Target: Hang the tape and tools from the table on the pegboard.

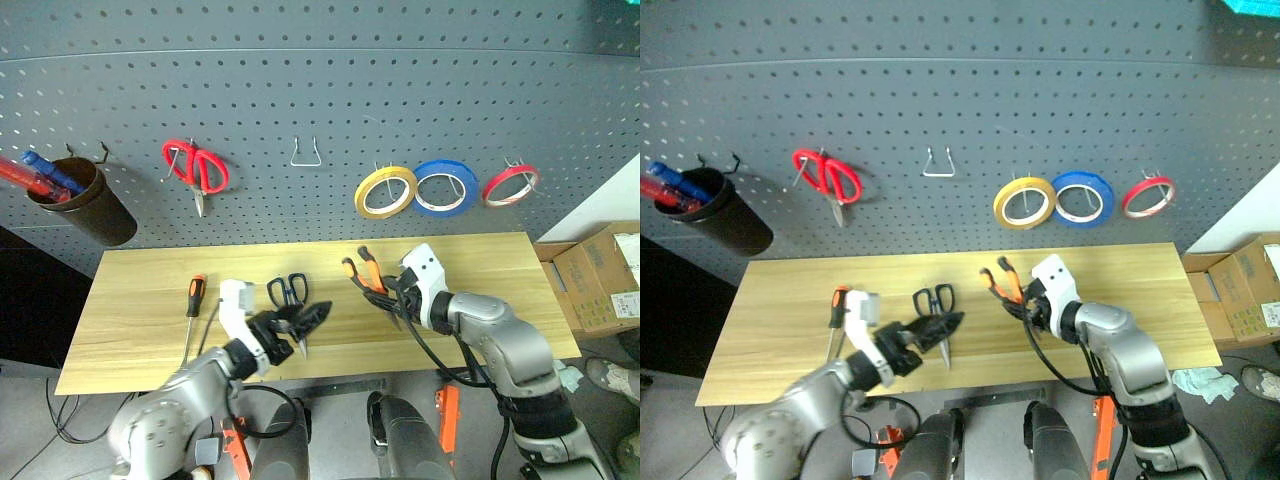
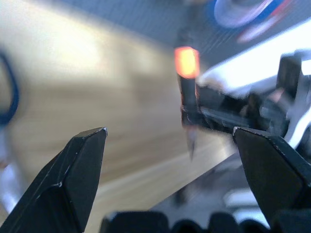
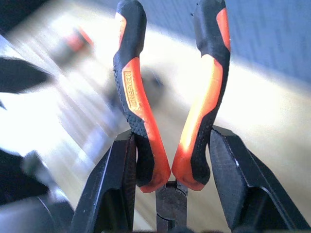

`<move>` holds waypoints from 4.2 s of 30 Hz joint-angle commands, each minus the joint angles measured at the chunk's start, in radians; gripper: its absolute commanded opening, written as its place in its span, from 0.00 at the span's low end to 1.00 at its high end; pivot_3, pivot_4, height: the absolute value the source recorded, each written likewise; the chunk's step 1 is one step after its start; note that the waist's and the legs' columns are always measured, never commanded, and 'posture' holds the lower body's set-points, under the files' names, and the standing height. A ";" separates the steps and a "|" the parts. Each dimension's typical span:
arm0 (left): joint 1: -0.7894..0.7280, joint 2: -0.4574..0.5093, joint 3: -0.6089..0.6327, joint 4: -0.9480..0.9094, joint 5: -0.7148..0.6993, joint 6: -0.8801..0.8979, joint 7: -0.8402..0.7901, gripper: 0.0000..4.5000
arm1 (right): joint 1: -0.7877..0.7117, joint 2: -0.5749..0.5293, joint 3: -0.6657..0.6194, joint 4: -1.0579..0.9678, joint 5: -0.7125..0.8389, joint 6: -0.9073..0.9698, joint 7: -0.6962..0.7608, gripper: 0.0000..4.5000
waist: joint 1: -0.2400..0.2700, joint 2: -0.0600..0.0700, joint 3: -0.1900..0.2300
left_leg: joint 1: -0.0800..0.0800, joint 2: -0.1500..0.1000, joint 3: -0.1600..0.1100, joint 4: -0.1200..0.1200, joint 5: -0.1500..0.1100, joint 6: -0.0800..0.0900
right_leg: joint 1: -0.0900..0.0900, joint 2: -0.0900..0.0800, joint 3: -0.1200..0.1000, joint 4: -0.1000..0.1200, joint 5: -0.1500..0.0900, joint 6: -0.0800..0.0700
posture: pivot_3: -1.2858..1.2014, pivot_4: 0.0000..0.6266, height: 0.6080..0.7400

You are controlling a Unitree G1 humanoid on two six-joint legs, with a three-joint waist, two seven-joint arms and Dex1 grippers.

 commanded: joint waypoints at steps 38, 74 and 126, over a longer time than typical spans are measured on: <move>-0.317 0.087 -0.052 0.194 0.053 -0.264 0.089 1.00 | -0.683 0.283 -0.034 1.534 -0.355 -1.213 -0.507 0.47 | 0.072 -0.018 -0.088 | 0.027 -0.002 0.002 -0.004 0.017 -0.005 | 0.025 0.004 0.000 -0.001 0.013 -0.020 | 0.66 0.13 1.00; -0.275 -0.332 -0.294 0.567 0.856 -0.097 0.556 1.00 | -0.120 -0.375 0.182 0.243 -0.026 -0.549 0.463 0.99 | -0.017 -0.011 -0.017 | 0.027 -0.003 0.003 -0.013 0.015 -0.004 | 0.024 0.003 0.002 -0.002 0.007 -0.010 | 0.55 0.43 1.00; 0.202 0.117 -0.351 0.077 1.509 -1.018 0.350 0.04 | -0.053 -0.114 -0.010 0.020 0.229 -0.289 0.089 1.00 | 0.059 -0.008 -0.039 | 0.009 -0.005 0.000 -0.014 0.011 -0.010 | 0.007 -0.004 -0.003 -0.004 0.002 -0.007 | 0.62 0.15 1.00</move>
